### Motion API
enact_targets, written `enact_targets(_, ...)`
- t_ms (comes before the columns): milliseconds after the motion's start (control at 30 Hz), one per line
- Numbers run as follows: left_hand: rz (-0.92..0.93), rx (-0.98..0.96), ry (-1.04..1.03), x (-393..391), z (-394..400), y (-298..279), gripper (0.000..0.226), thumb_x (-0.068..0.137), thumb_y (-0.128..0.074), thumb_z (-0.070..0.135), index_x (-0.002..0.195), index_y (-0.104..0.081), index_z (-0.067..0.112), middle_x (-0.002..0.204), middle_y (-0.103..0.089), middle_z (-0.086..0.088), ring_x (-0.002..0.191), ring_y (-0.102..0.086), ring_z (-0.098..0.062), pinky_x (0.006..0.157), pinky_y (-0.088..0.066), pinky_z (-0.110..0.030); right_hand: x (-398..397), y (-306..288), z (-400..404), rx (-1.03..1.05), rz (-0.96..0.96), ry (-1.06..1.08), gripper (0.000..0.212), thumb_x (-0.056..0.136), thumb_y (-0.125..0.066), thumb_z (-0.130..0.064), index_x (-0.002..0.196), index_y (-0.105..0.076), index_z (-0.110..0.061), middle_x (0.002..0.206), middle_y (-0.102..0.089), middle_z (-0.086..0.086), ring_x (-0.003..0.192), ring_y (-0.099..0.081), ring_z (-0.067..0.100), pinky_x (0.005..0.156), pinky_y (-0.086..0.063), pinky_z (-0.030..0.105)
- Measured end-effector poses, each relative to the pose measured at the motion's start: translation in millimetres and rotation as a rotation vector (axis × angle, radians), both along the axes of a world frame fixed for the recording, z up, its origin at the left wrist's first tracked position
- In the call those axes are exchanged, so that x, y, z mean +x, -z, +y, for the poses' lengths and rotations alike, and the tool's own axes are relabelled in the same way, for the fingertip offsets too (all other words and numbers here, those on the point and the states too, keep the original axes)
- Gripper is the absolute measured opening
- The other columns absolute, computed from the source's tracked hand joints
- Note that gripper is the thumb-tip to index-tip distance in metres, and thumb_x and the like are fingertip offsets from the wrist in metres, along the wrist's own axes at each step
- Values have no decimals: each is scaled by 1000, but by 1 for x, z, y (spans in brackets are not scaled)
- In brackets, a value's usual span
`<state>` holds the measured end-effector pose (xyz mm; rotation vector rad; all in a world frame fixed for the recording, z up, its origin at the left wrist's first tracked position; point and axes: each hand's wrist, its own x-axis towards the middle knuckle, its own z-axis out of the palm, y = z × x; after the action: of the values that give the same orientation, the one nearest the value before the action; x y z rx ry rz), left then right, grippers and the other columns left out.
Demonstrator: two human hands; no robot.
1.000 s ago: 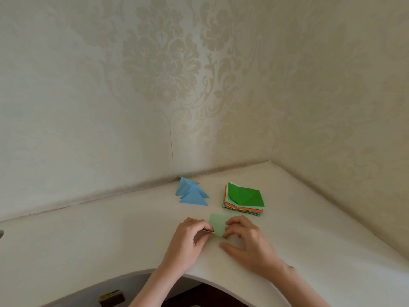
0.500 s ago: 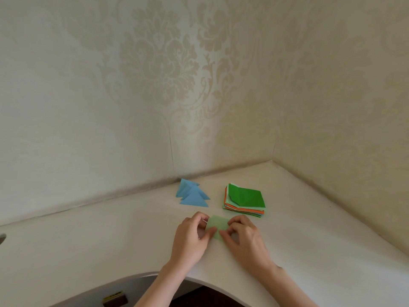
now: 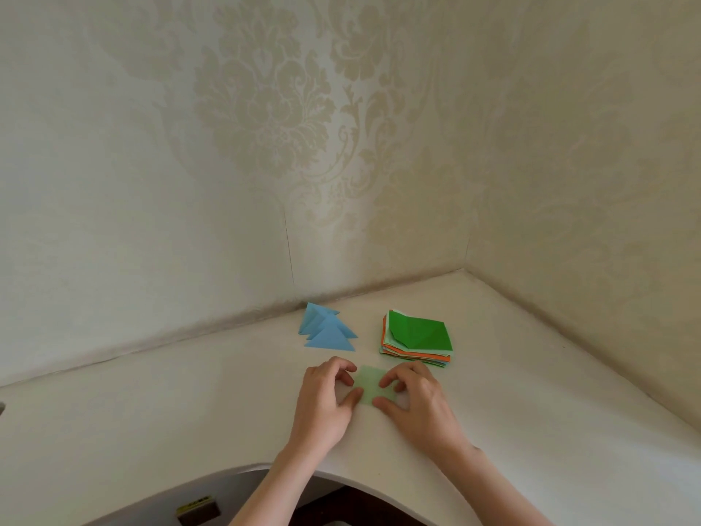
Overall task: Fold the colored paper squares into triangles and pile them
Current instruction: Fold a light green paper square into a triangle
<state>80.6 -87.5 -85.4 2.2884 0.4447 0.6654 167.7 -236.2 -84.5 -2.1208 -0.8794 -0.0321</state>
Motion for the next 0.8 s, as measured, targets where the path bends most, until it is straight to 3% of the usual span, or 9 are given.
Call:
enact_targets(233,44,31,42,0,3,-5,15,85,-69,15,84,-70,30,87,-58,18,92,-46,-3,77,-34,-8,6,-7,-4,-61,37,-25,35,73,-80,-23,104,-64,-20,102,-53,-8,79,-54,4,72,-36,2)
enact_targets(367,81,242,62,1,4,-10,23,91,-56,9,92,-72,26,93,-54,10,95,-45,-12,82,-38,-16,8,-18,-8,-112,39,-50,32,77,-70,-15,108,-65,-21,88,-51,-10,77,-50,3,70,-35,5)
enact_targets(433,88,371,65,-1,3,-15,24,94,-50,14,99,-71,24,99,-53,7,96,-43,-15,86,-41,-26,8,-22,-11,-142,70,-55,35,78,-62,-10,111,-65,-21,86,-52,-10,78,-50,3,70,-36,4)
enact_targets(600,253,470,102,-7,-11,-26,42,95,-33,42,121,-61,22,118,-48,8,108,-35,-15,97,-33,-28,1,-21,-9,-134,57,-52,33,77,-61,-5,104,-70,-21,92,-61,-4,75,-52,3,68,-37,4)
enact_targets(700,277,513,149,-14,-11,-21,54,85,-34,60,123,-57,29,122,-45,14,113,-35,-12,96,-29,-28,-4,-21,-4,-87,25,-58,25,74,-68,-6,92,-73,-23,85,-61,-8,70,-53,4,65,-38,6)
enact_targets(800,181,506,139,-17,-4,-15,41,86,-42,54,114,-60,30,118,-53,20,112,-42,-10,89,-29,-26,-6,-19,0,-39,-1,-65,21,75,-69,-7,84,-74,-26,81,-61,-8,70,-52,1,63,-37,8)
